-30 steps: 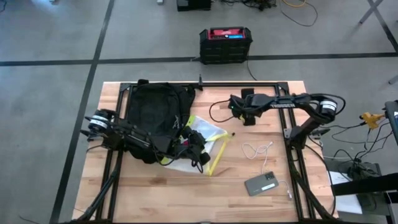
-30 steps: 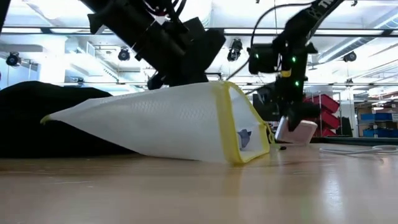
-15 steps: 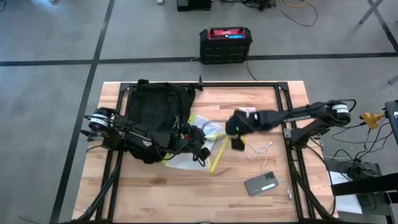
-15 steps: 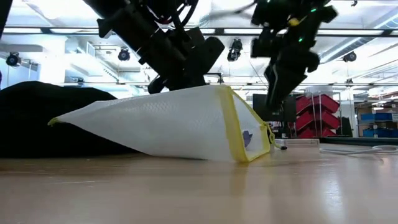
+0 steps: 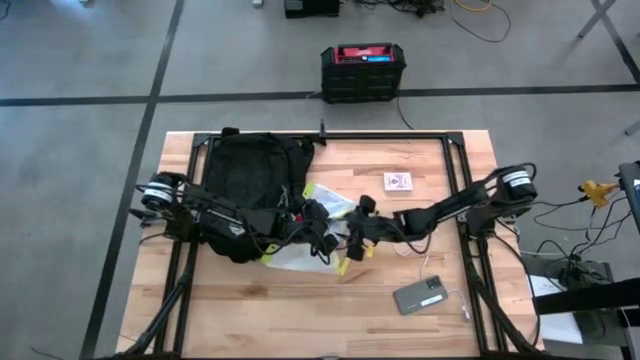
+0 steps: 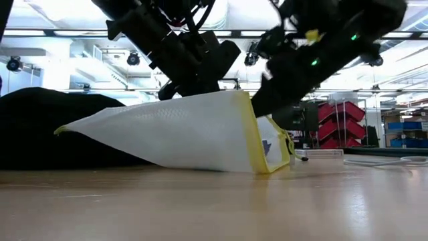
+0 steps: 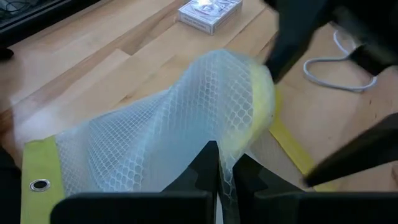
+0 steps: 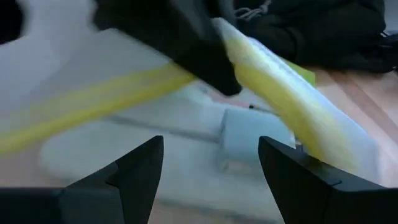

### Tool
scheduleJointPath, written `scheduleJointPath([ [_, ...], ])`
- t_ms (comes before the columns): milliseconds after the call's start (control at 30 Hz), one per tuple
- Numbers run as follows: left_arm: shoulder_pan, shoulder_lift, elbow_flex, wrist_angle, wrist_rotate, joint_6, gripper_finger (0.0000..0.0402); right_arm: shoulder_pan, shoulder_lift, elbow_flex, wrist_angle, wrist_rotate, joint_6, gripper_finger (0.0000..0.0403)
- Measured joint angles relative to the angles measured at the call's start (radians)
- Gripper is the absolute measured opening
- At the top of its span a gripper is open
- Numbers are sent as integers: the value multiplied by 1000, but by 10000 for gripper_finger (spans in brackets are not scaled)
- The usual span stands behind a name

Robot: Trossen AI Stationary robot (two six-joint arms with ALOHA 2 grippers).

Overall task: Unpack backpack
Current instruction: Remove the light blue charger adapter from the white zip bag

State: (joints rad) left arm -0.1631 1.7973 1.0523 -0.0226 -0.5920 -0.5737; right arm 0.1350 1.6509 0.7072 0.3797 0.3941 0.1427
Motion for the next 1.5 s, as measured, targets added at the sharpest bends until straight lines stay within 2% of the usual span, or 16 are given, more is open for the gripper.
scheduleJointPath([
  [300,0,0,0,-15,8,10,0,-100,32,8,45,-4,14,298],
  [467,0,0,0,-27,11,14,0,-126,35,8,47,-91,22,321],
  [833,0,0,0,-26,11,14,0,-124,106,8,113,-133,44,327],
  [1000,0,0,0,-28,11,14,0,-124,106,8,111,-132,30,301],
  [1300,-2,0,0,-31,10,14,0,-90,104,10,110,-125,14,176],
  [1500,-2,0,0,-48,9,14,0,-59,95,9,102,-131,14,173],
])
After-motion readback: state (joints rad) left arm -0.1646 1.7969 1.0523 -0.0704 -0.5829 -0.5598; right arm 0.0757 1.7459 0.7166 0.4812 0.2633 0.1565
